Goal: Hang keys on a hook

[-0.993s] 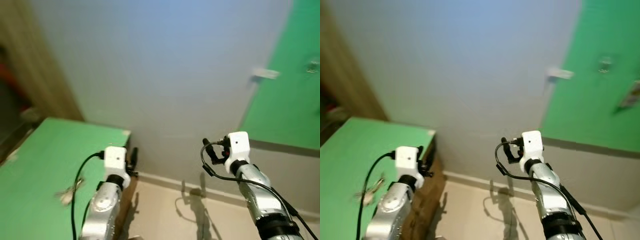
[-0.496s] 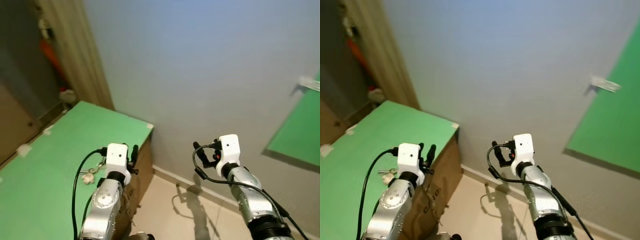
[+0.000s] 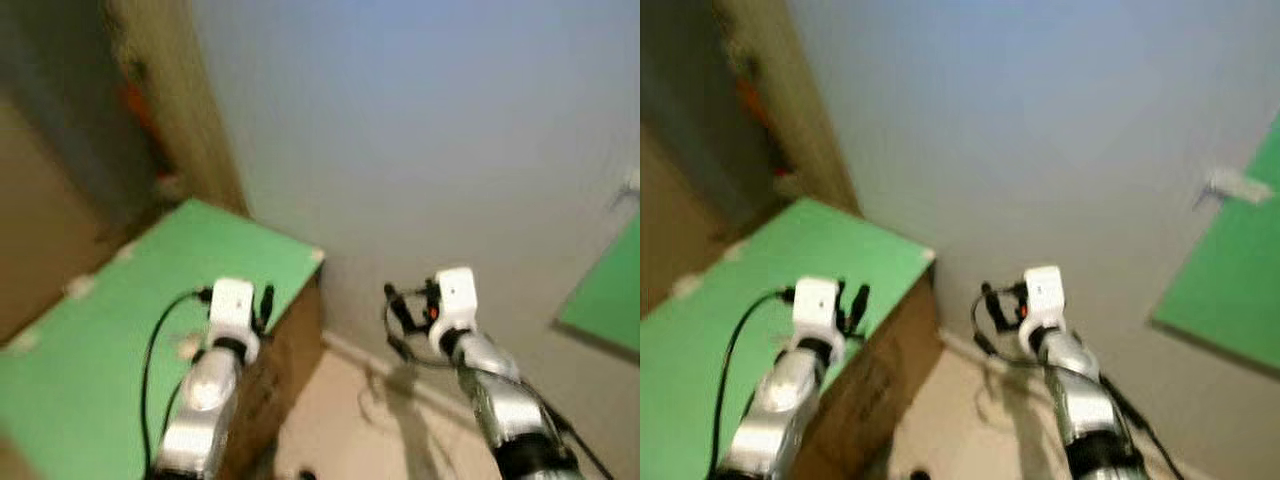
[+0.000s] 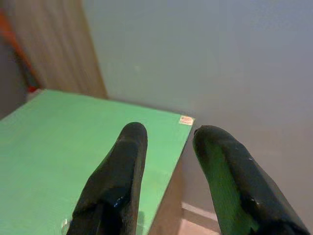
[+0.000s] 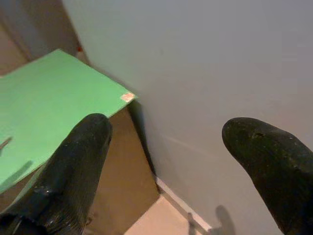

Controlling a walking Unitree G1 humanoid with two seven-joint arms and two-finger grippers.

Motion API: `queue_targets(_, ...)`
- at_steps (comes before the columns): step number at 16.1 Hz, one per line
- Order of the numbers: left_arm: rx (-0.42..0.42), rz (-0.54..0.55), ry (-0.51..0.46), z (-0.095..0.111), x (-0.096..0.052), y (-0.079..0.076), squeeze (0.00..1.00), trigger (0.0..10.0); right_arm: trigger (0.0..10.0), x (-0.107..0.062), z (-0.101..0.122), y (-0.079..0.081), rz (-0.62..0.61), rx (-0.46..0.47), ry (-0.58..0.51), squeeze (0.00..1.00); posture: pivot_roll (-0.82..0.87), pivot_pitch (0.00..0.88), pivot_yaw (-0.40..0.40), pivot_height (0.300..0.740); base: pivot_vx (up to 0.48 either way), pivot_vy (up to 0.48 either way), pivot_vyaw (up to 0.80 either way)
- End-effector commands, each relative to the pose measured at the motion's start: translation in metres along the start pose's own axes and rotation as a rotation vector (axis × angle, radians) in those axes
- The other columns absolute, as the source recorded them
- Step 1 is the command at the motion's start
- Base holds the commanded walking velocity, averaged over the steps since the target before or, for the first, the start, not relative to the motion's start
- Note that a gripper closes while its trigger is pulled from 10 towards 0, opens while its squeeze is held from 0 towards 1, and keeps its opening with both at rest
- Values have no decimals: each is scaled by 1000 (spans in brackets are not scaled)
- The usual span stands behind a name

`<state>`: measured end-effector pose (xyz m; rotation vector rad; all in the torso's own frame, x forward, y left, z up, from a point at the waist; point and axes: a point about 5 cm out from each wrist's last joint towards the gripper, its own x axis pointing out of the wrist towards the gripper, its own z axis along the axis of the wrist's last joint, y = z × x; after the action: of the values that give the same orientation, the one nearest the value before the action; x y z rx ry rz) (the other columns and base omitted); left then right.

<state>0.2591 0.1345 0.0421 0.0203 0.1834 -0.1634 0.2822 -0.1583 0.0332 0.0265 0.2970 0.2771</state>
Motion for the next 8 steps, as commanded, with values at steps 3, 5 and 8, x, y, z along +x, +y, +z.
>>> queue_targets(3, -29, 39, 6, -3, -4, 6, 0, 10000, 10000, -1, -3, 4, 18, -6, 1, 0, -178, 3, 86, 740, 350, -324, 600)
queue_targets(5, -34, 52, 8, -4, -6, 7, 0, 10000, 10000, -1, -2, 3, 19, -10, 3, 0, -174, 3, 81, 740, 377, -293, 600)
queue_targets(8, -38, 67, 10, -5, -8, 8, 0, 10000, 10000, 0, -1, 3, 30, -20, 6, 0, -168, 0, 75, 740, 427, 0, 598)
